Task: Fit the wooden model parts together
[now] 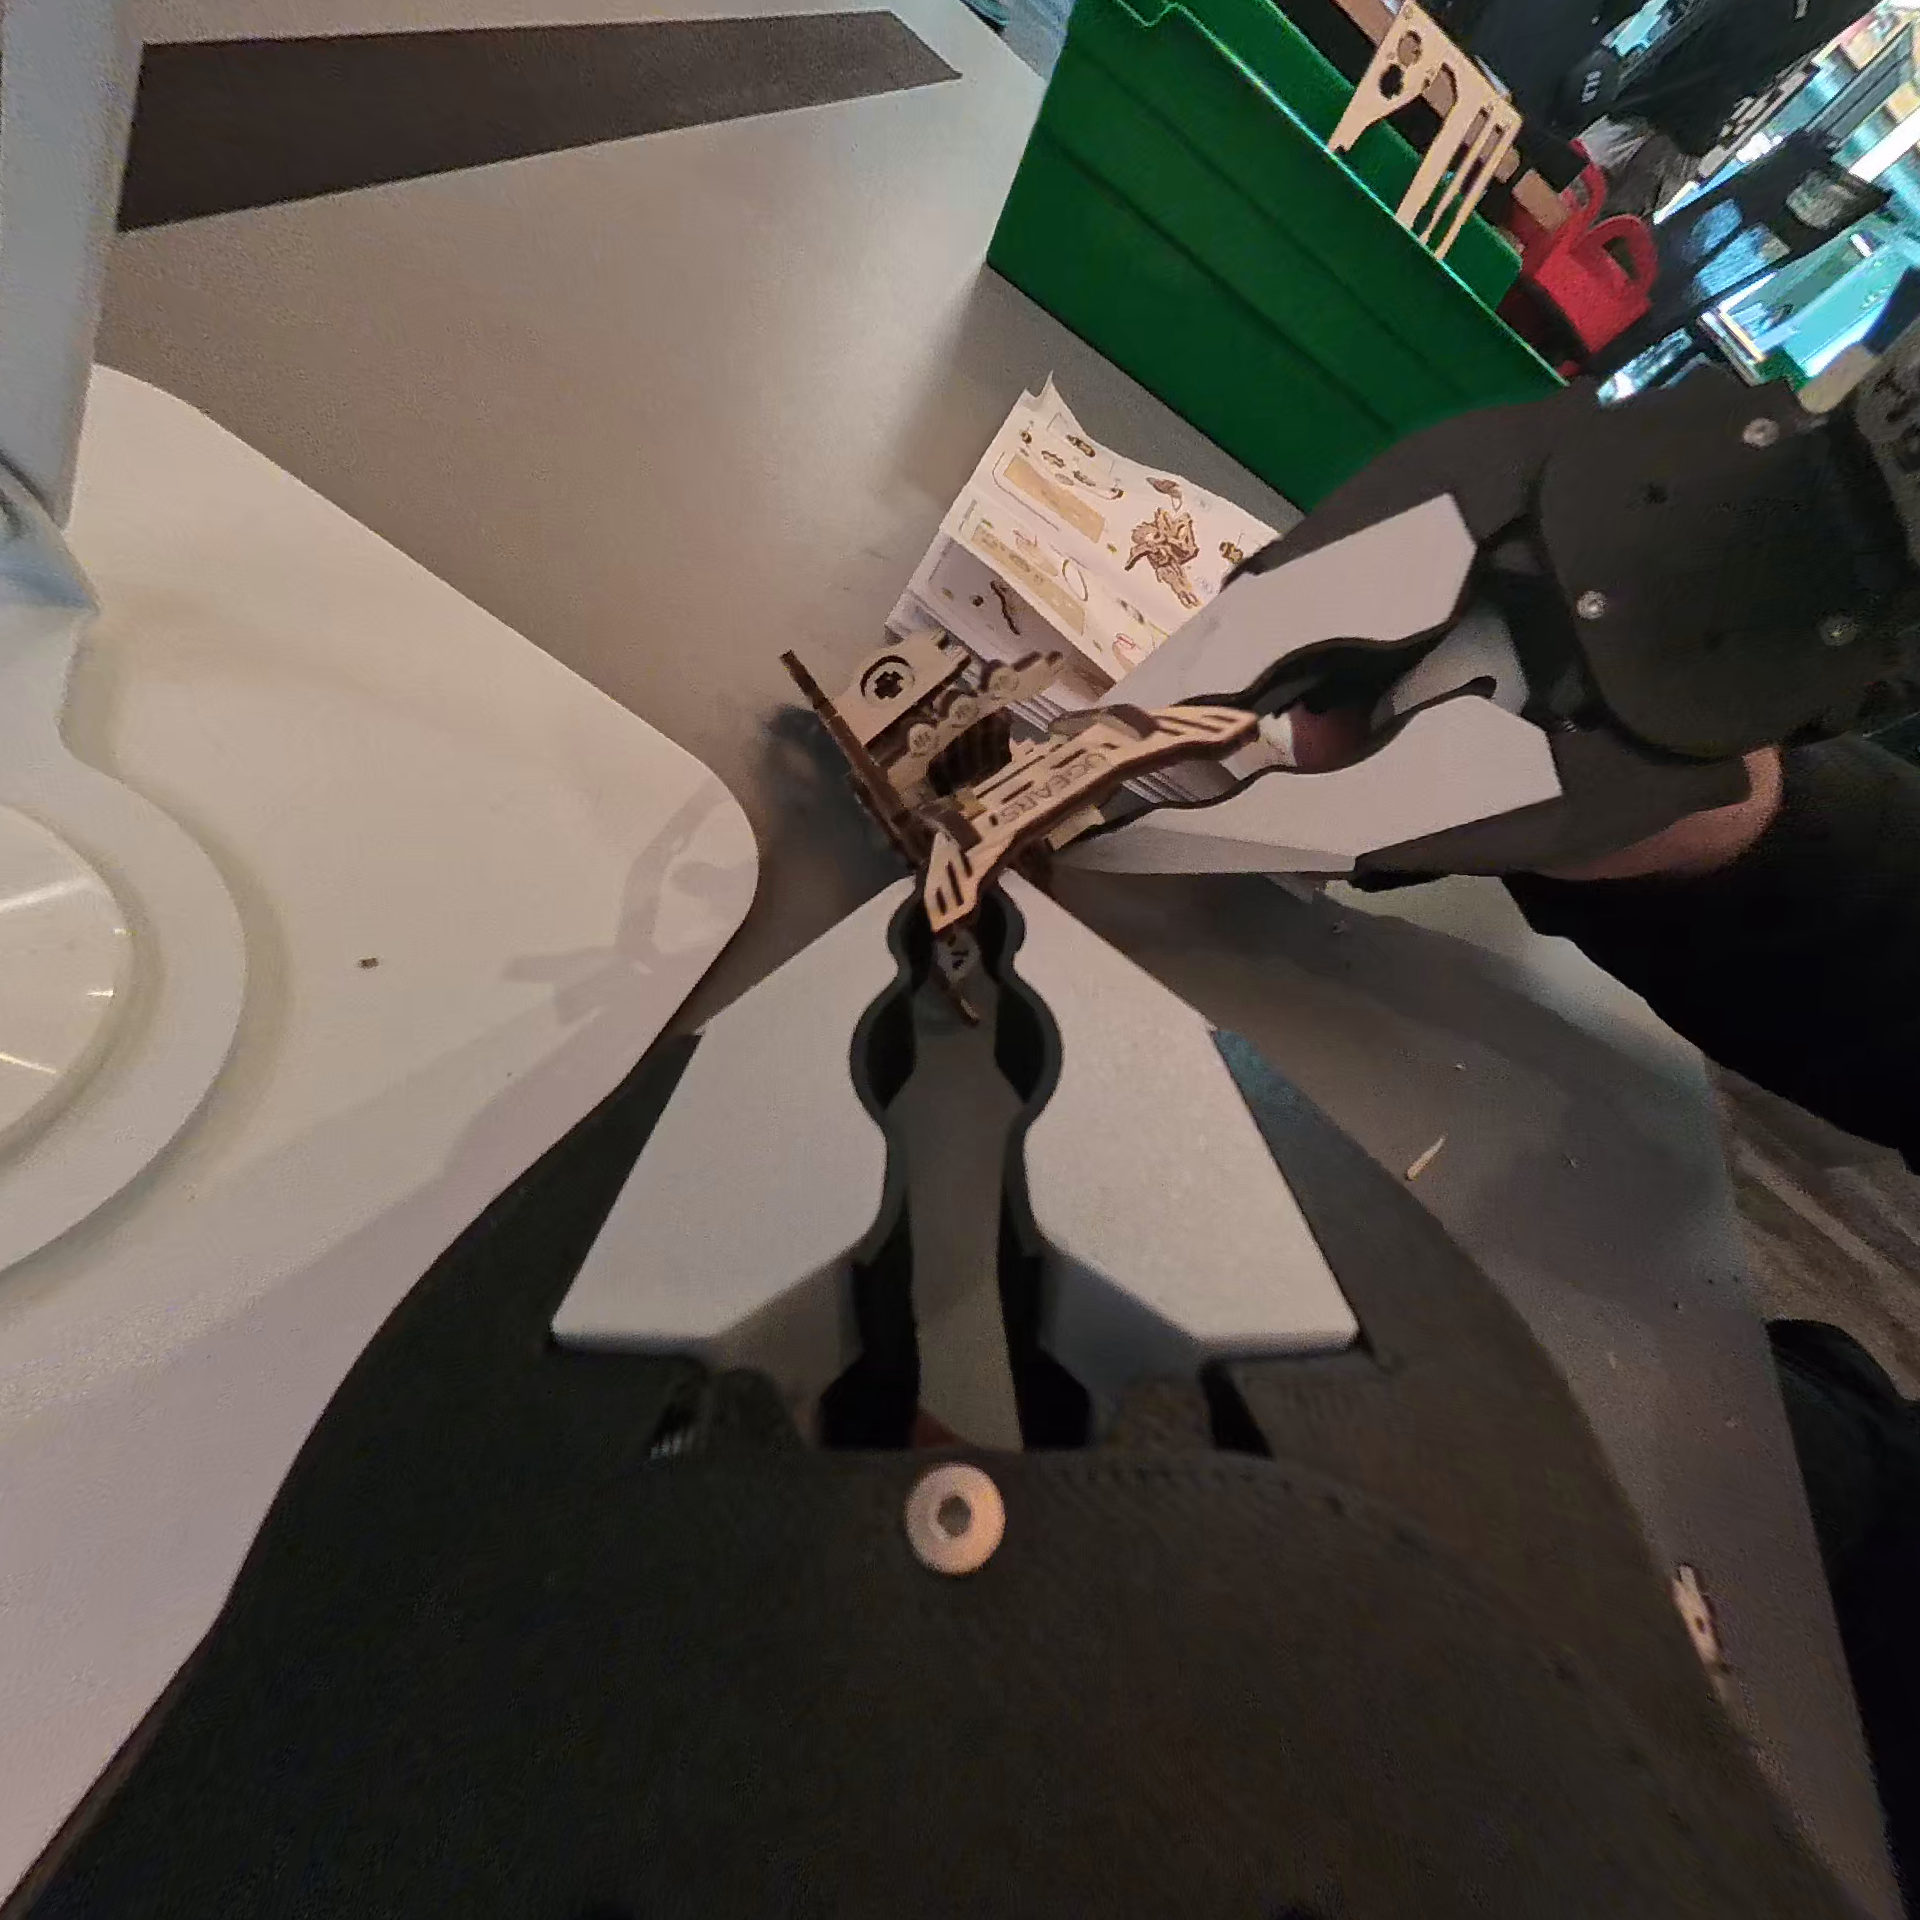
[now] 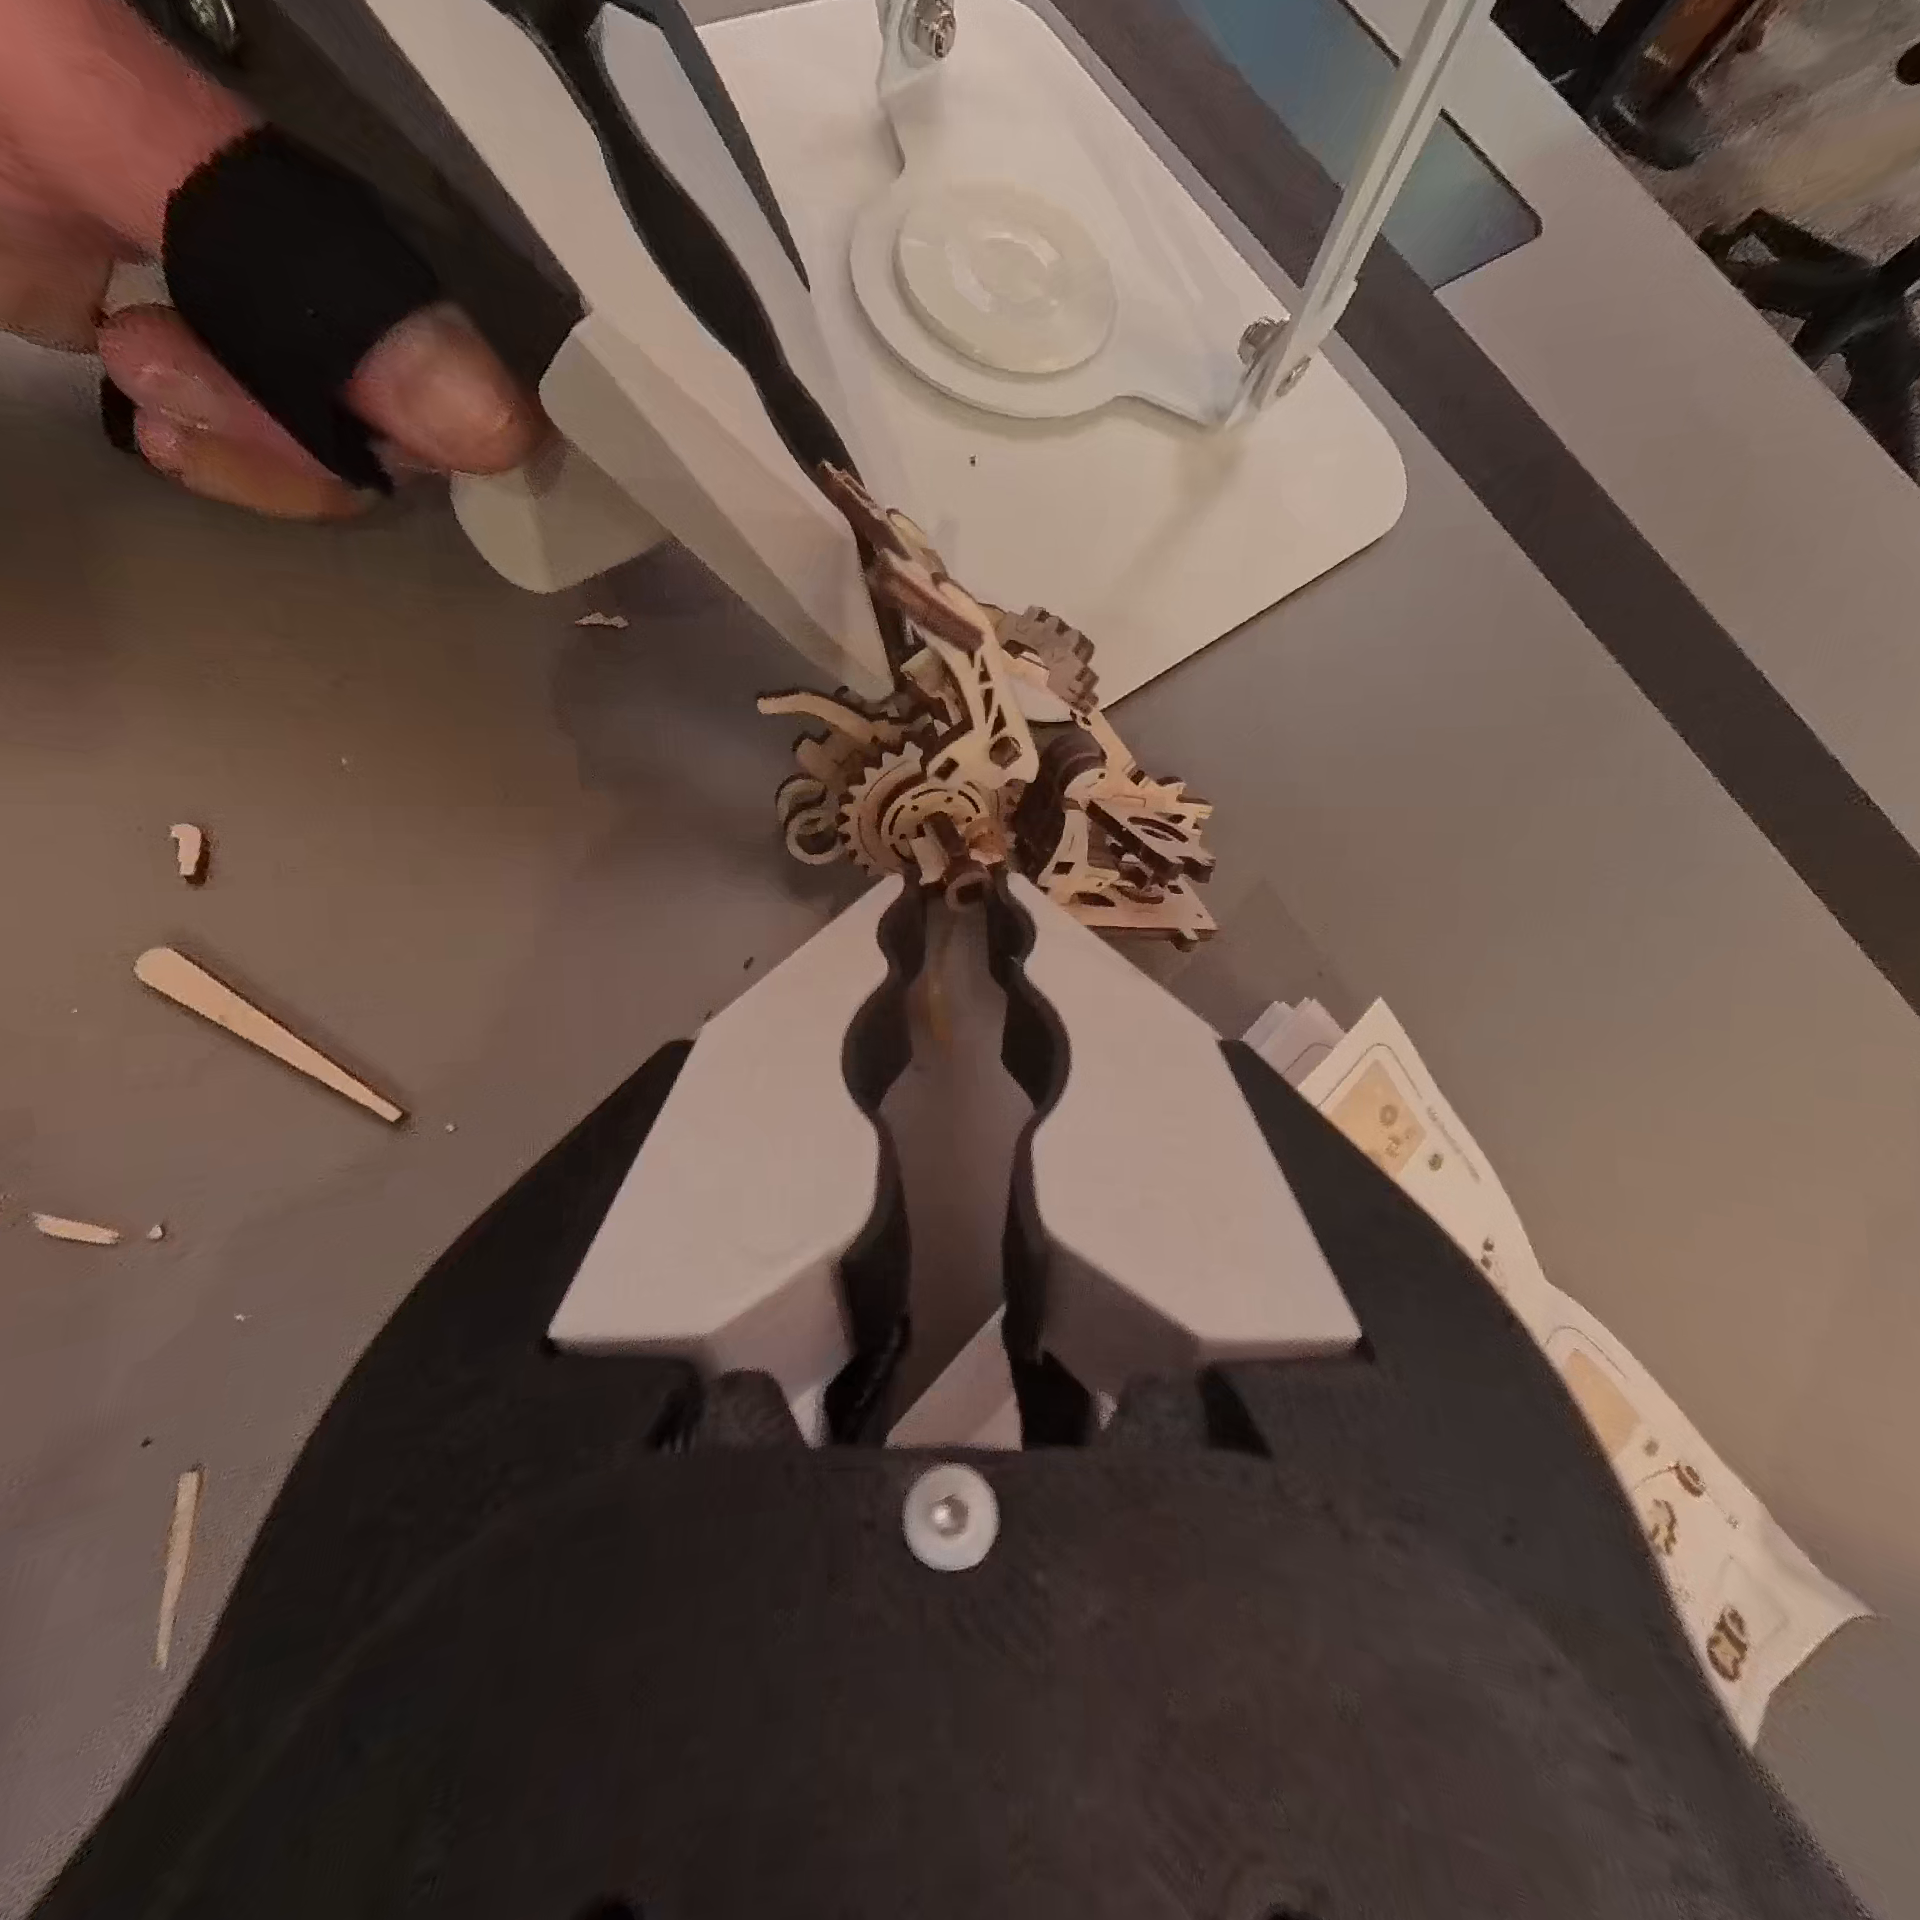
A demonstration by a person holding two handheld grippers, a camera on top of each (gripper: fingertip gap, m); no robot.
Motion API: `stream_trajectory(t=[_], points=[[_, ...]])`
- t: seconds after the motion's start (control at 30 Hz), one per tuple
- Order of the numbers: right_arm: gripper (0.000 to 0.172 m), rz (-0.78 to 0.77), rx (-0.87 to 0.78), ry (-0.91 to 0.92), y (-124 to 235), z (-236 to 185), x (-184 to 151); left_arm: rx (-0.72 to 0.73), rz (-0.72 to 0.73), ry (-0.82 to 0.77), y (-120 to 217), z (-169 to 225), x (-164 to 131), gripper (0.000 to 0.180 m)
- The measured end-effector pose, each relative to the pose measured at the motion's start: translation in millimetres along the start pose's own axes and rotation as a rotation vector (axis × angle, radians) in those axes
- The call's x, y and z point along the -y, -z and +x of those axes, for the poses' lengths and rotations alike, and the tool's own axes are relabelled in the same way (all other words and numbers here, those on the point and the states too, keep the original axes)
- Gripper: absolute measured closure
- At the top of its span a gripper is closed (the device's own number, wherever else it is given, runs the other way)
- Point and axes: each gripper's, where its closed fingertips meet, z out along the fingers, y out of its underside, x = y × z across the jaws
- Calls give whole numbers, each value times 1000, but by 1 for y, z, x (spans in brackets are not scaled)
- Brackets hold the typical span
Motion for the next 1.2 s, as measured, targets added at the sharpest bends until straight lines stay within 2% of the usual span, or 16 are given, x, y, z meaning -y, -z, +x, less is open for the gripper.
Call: stream_trajectory(t=[0.37, 0.77, 0.97, 1.2], points=[[162, 51, 57, -120, -3, 2, 3, -54, 32, 71, 3, -2, 6, 175], [163, 13, 104, -364, -9, -1, -4, 93, 40, -103, -2, -2, 7, 175], [163, 17, 135, -402, -15, 0, -8, 144, 18, -168, -3, -4, 5, 175], [162, 49, 153, -377, -12, 1, -10, 53, 12, -126, -1, 3, 3, 175]])
